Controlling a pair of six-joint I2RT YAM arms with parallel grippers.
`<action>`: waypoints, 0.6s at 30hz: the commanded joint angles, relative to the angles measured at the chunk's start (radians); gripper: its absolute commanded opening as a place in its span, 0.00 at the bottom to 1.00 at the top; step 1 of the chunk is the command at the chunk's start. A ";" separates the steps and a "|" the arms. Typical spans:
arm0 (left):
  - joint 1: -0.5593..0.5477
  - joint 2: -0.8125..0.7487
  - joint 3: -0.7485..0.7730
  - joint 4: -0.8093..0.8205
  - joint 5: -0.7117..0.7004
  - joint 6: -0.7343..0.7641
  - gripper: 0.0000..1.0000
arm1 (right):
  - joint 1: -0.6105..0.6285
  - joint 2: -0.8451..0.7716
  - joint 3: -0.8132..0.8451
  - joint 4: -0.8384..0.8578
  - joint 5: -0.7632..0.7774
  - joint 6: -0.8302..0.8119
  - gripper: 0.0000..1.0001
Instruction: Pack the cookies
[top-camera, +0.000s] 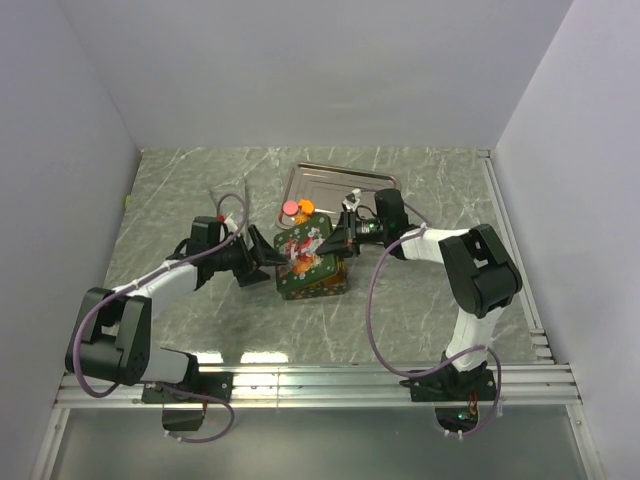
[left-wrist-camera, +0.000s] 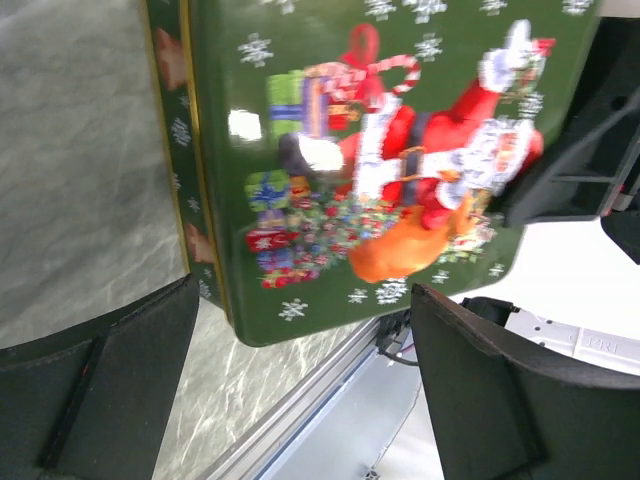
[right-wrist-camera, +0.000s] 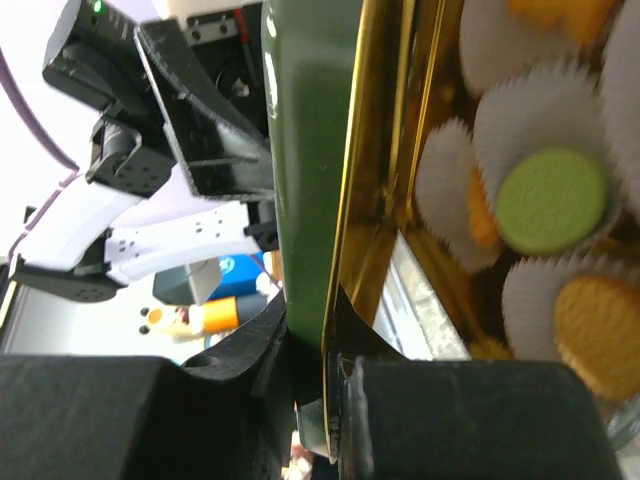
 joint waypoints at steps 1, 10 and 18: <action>-0.018 0.019 0.061 0.056 -0.007 -0.010 0.92 | -0.017 -0.002 0.006 -0.071 0.002 -0.055 0.00; -0.078 0.128 0.171 0.047 -0.027 -0.002 0.91 | -0.046 0.014 0.000 -0.183 0.013 -0.146 0.07; -0.118 0.188 0.216 -0.018 -0.082 0.033 0.90 | -0.121 0.032 -0.069 -0.084 -0.010 -0.095 0.00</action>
